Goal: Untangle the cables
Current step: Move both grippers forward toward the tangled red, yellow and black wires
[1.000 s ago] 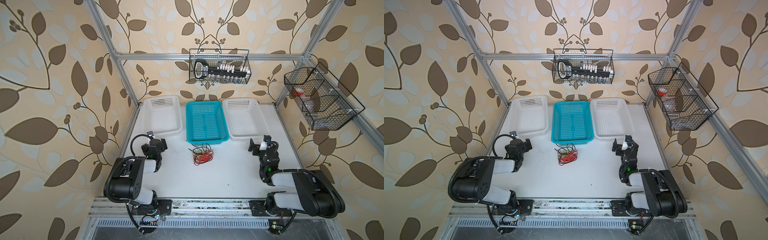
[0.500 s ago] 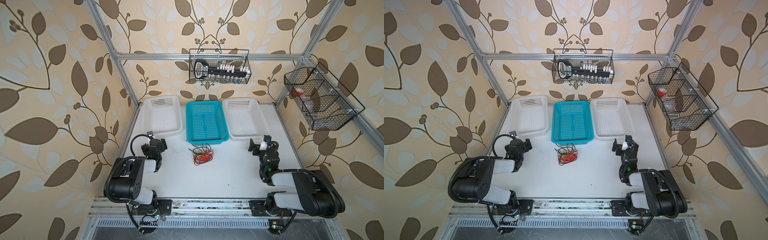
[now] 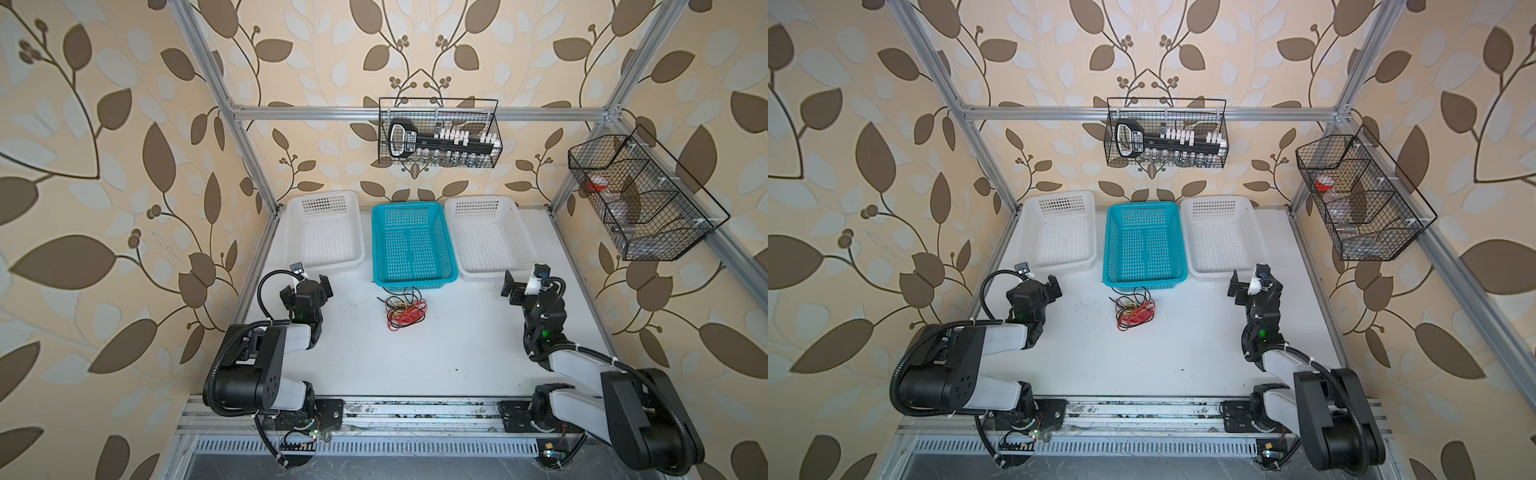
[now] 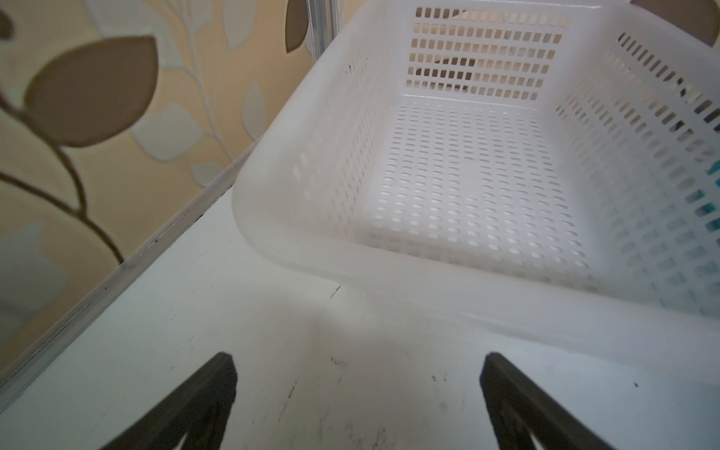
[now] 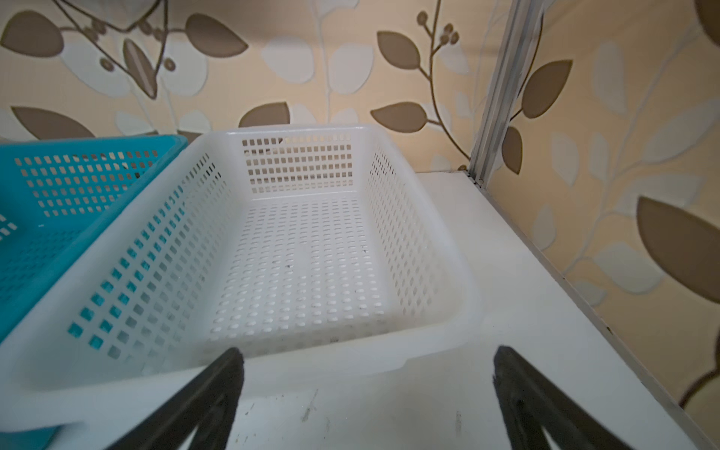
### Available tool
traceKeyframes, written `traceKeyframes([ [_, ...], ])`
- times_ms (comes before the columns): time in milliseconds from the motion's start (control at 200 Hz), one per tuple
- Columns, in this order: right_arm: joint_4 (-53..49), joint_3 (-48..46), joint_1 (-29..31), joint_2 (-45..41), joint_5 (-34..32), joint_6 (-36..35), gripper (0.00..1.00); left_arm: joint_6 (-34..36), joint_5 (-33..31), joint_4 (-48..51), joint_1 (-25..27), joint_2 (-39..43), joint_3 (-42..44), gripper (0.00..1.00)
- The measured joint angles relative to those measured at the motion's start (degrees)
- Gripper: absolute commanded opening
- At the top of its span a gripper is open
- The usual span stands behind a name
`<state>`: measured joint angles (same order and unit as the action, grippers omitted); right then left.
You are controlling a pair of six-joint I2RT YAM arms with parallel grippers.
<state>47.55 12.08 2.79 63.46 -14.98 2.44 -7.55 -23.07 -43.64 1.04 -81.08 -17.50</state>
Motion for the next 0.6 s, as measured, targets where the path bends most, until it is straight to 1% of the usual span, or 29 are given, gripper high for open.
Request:
traceKeyframes([
  [80,-2.78,0.63,0.11,-4.33,-1.97,1.27,1.0,-0.09,-0.26,4.39,0.0,2.38,-0.81,0.99],
  [205,-7.52,0.72,0.22,-10.27,-4.76,4.09,1.0,-0.72,-2.71,10.99,0.04,9.09,-2.99,0.99],
  [330,-12.85,1.46,0.63,-14.6,-6.29,7.21,1.0,-4.44,-5.95,15.19,0.04,15.41,-3.48,0.99],
  [385,-15.41,2.38,1.18,-16.02,-6.34,8.22,1.0,-6.75,-6.45,17.88,0.04,17.92,-3.76,0.99],
  [470,-19.78,5.01,3.45,-17.38,-6.19,8.74,1.0,-10.47,-6.43,22.56,0.07,21.33,-4.59,0.99],
  [600,-27.26,10.91,8.7,-17.53,-6.43,9.14,1.0,-15.17,-5.44,28.87,0.11,24.81,-6.51,0.99],
])
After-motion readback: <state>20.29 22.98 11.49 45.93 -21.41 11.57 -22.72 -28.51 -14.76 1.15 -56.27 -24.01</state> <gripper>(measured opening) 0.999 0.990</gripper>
